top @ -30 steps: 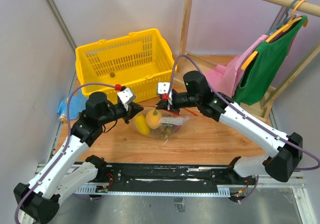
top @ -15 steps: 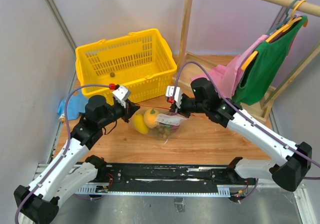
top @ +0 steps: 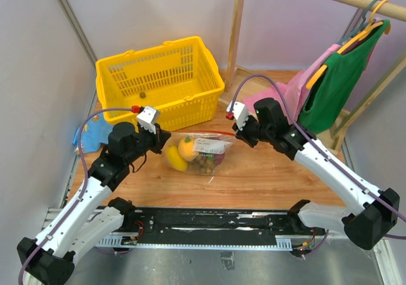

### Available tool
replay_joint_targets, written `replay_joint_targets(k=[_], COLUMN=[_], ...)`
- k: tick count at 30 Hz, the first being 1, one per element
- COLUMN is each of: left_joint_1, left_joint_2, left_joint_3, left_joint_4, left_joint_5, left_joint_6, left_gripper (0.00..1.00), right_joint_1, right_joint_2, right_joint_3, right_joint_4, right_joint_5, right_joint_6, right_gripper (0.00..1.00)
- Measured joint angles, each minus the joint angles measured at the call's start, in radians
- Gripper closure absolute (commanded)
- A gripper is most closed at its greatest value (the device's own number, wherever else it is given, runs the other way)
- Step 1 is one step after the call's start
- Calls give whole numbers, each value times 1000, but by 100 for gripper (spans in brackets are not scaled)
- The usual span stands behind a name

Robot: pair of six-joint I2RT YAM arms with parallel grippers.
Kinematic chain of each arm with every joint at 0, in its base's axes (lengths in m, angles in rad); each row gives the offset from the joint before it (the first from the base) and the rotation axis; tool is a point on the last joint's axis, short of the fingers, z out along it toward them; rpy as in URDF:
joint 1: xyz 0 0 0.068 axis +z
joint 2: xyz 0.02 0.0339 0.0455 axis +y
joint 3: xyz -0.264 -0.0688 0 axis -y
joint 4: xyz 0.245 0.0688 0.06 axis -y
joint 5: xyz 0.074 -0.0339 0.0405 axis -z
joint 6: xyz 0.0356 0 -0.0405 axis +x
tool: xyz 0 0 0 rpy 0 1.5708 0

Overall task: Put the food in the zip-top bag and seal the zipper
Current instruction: Zip the zipper food storage bag at the center of the board, then place the zipper food storage bag at the center of the board.

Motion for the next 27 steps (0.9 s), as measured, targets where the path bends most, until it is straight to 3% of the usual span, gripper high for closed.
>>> replay_joint_targets(k=[9,12,16,21,22,23,27], left_joint_1=[-8,-7,-5,1,1,1,1], left_joint_2=[18,43,77,114,123,133,148], left_joint_3=[0,0,0,5,11,20,65], left_joint_4=[-32,-36,-40,-52,-57,-63,-92], left_joint_5=[-37,-47,-80,-130,-137,-145,-168], left_joint_6=[-66,-87,-121,-163,-169,-180,-194], left_gripper=[100,98,79,40,33,27,10], right_joint_1=[-27,-34,-43,-69,-73,-79,-100], right_joint_2=[58,112,158,153,146,136,69], right_joint_3=[12,44,80,96,96,96,96], right_joint_4=[3,-1,-3,-6,-6,-6,3], right_joint_5=[71,83,104,164,169,174,187], right_joint_6=[93,125,164,218,227,236,264], right_gripper=[99,85,55,32,24,2,2])
